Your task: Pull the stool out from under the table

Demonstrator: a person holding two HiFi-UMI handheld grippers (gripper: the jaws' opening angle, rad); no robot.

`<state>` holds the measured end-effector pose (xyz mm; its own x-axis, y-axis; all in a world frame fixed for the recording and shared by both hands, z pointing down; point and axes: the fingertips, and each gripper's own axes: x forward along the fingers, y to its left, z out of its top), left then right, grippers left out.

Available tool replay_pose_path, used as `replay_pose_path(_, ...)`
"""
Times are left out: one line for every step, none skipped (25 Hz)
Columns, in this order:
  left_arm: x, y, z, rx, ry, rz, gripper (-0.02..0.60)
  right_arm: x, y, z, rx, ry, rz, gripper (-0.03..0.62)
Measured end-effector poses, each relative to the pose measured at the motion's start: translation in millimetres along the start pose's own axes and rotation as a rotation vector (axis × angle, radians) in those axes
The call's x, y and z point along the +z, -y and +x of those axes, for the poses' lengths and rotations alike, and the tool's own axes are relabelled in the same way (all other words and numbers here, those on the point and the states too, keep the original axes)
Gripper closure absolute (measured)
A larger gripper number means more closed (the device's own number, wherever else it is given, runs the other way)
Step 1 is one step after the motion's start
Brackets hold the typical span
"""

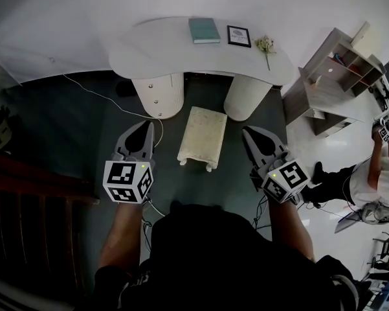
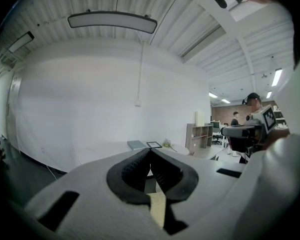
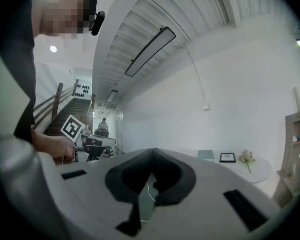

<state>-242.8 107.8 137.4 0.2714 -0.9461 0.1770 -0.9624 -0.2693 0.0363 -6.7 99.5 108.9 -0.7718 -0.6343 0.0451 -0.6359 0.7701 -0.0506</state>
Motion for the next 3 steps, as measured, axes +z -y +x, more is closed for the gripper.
replay_pose_path(0.4,-0.8,-1.2,0.000,0.002,0.001,0.581,-0.7,-1.5,0.3,0.000,0.001,0.001,0.591)
replay_pose_path(0.4,-1.6,-2.3,0.000,0.004,0.001,0.581,-1.4,-3.2,0.7,0.000,0.001,0.001,0.591)
replay_pose_path(0.3,-2.5,-3.5,-0.001,0.006,0.001,0.581,-2.3,-4.9,1.2,0.000,0.001,0.002,0.591)
